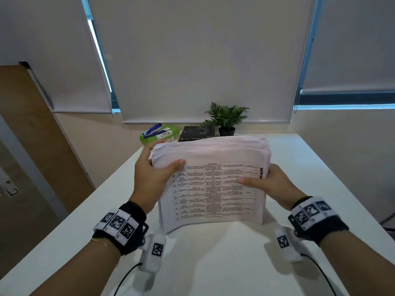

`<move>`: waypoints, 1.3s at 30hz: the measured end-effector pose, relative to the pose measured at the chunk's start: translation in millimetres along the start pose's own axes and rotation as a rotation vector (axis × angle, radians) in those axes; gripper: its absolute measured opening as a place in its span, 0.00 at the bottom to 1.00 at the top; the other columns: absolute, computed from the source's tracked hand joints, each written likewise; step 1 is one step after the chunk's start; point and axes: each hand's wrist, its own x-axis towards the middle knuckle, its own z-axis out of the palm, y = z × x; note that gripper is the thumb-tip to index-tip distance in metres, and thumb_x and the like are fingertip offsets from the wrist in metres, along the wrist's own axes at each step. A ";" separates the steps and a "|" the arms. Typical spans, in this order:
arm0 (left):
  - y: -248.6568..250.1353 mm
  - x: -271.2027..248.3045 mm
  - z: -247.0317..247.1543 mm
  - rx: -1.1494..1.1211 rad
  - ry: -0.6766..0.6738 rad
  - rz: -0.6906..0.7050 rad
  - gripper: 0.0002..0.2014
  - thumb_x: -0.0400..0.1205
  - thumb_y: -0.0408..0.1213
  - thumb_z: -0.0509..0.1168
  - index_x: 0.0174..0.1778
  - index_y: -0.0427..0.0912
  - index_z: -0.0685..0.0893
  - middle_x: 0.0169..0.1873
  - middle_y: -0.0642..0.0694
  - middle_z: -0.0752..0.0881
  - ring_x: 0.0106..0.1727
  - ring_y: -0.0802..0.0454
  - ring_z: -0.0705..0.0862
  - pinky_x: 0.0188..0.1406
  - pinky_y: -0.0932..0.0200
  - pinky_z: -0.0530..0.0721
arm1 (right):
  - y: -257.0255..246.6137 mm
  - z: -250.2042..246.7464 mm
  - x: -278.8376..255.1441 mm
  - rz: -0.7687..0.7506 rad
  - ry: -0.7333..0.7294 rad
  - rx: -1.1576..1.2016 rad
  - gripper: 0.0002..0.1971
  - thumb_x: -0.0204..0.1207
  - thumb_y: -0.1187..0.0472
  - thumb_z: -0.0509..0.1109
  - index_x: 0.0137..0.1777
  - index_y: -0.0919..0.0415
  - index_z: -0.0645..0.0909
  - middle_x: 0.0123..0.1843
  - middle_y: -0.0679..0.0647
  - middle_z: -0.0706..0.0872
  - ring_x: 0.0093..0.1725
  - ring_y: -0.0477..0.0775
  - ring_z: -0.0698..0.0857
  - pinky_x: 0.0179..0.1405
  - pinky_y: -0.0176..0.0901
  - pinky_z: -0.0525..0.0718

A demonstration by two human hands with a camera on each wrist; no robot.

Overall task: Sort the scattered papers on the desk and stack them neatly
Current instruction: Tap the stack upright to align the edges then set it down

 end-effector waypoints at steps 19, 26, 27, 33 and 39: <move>-7.4 -15.1 -5.8 0.235 0.011 0.139 0.48 0.77 0.39 0.84 0.83 0.74 0.61 0.67 0.69 0.82 0.60 0.67 0.88 0.53 0.65 0.91 | -14.1 43.1 -24.4 -0.287 0.291 0.062 0.30 0.75 0.61 0.83 0.71 0.47 0.71 0.53 0.31 0.87 0.55 0.41 0.91 0.44 0.44 0.95; 1.3 -5.7 -20.7 0.669 -0.020 0.406 0.37 0.81 0.48 0.78 0.86 0.60 0.71 0.71 0.47 0.76 0.64 0.51 0.82 0.59 0.51 0.92 | -33.6 37.2 -19.3 -0.434 0.277 -0.024 0.27 0.82 0.61 0.77 0.77 0.39 0.78 0.59 0.36 0.89 0.57 0.49 0.93 0.45 0.43 0.94; 0.5 -4.1 -22.5 0.669 -0.015 0.395 0.36 0.82 0.49 0.77 0.86 0.62 0.70 0.71 0.48 0.75 0.64 0.51 0.81 0.58 0.52 0.92 | -33.0 38.1 -17.4 -0.430 0.307 -0.036 0.17 0.83 0.59 0.75 0.70 0.45 0.85 0.57 0.38 0.91 0.55 0.49 0.93 0.44 0.44 0.95; 5.2 2.5 -26.1 0.685 -0.021 0.379 0.30 0.85 0.52 0.71 0.85 0.66 0.71 0.70 0.49 0.75 0.64 0.54 0.80 0.56 0.56 0.90 | -28.4 41.6 -12.5 -0.472 0.416 -0.028 0.02 0.86 0.61 0.72 0.52 0.58 0.84 0.48 0.44 0.91 0.48 0.47 0.92 0.38 0.53 0.94; 9.3 2.8 -25.3 0.764 -0.094 0.365 0.30 0.86 0.57 0.65 0.86 0.64 0.71 0.73 0.48 0.73 0.65 0.48 0.82 0.59 0.41 0.93 | -33.9 42.2 -9.6 -0.506 0.450 -0.062 0.18 0.85 0.68 0.70 0.69 0.47 0.85 0.60 0.48 0.91 0.54 0.44 0.91 0.42 0.45 0.95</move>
